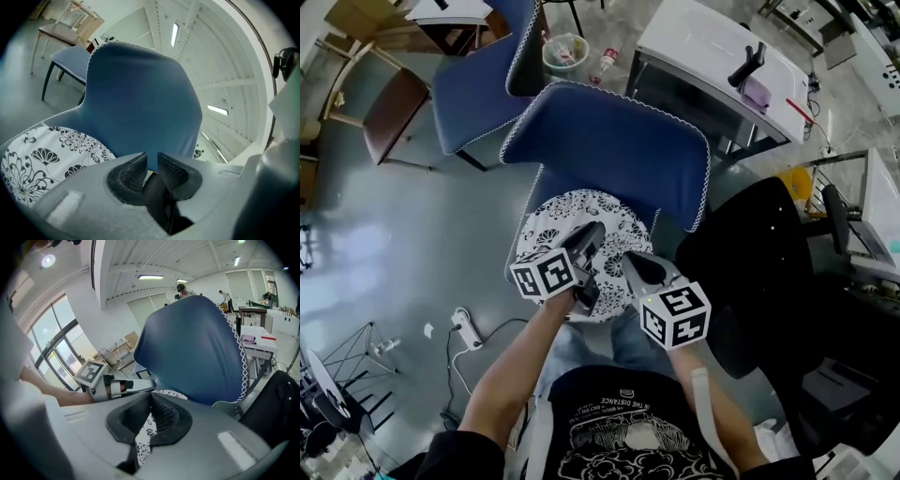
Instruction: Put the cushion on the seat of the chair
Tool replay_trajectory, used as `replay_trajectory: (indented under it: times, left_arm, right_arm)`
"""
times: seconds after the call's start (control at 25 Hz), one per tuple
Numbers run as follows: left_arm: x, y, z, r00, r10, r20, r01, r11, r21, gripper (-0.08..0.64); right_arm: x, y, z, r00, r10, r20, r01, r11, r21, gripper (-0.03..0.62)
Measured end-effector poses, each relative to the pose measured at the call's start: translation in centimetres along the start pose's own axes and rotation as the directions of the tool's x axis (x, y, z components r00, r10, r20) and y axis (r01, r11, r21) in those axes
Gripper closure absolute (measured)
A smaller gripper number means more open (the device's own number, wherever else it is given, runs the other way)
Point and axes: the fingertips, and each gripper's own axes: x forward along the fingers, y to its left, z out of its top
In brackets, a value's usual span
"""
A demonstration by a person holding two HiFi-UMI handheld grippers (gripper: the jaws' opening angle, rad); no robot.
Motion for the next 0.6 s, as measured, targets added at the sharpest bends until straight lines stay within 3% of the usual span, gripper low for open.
replay_trajectory:
  times: [0.28,0.6]
  left_arm:
    - [-4.8,-5.0,0.4,0.996,-0.064,-0.058,0.071,0.987,0.144,0.497]
    - [-9.4,-8.9,1.3,0.992,-0.096,-0.079,0.116,0.948,0.296,0.534]
  right_arm:
    - [-1.3,3.5,1.5,0.995,-0.035,0.098,0.033,0.999,0.020,0.593]
    - [-3.2,7.4,2.4,0.979,-0.075,0.191,0.068,0.997,0.043,0.594]
